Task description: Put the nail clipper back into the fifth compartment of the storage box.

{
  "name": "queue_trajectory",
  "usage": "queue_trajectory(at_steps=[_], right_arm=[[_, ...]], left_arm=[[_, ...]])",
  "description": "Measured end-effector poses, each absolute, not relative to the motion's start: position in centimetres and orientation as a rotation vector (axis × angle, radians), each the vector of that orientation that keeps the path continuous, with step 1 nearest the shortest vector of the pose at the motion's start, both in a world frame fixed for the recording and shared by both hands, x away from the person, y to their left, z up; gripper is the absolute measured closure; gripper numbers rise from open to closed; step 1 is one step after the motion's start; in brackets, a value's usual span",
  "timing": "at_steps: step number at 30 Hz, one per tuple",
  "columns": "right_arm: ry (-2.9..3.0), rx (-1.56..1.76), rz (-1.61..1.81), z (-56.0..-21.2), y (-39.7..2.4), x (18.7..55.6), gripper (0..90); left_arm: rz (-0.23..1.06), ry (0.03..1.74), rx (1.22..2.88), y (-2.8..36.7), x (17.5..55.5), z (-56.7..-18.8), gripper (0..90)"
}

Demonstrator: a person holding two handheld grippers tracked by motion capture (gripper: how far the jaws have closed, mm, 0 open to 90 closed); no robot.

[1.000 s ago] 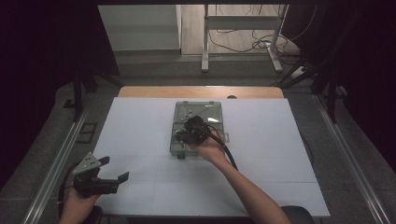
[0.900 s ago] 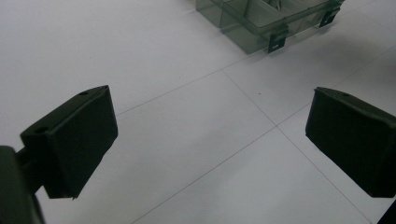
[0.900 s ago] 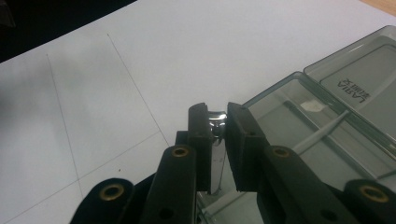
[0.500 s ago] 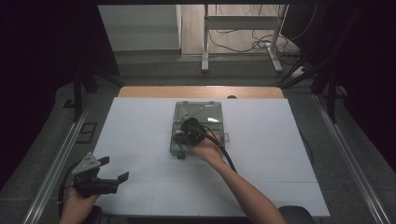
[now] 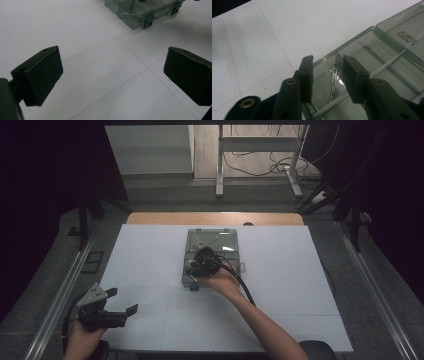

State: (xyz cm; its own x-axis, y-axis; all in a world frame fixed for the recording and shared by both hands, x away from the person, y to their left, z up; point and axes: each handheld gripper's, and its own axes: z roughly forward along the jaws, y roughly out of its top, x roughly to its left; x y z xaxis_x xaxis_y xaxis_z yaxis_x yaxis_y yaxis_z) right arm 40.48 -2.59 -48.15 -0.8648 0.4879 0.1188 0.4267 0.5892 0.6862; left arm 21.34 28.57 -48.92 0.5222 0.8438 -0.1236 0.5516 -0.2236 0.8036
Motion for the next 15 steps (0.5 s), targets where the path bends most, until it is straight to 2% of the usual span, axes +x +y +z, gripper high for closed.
queue_trajectory(at_steps=[15], right_arm=[[2.736,0.764,1.141,-47.5,-3.9,39.7,43.3]], left_arm=[[0.427,1.145,1.902,28.6,21.3,-48.9,2.8]])
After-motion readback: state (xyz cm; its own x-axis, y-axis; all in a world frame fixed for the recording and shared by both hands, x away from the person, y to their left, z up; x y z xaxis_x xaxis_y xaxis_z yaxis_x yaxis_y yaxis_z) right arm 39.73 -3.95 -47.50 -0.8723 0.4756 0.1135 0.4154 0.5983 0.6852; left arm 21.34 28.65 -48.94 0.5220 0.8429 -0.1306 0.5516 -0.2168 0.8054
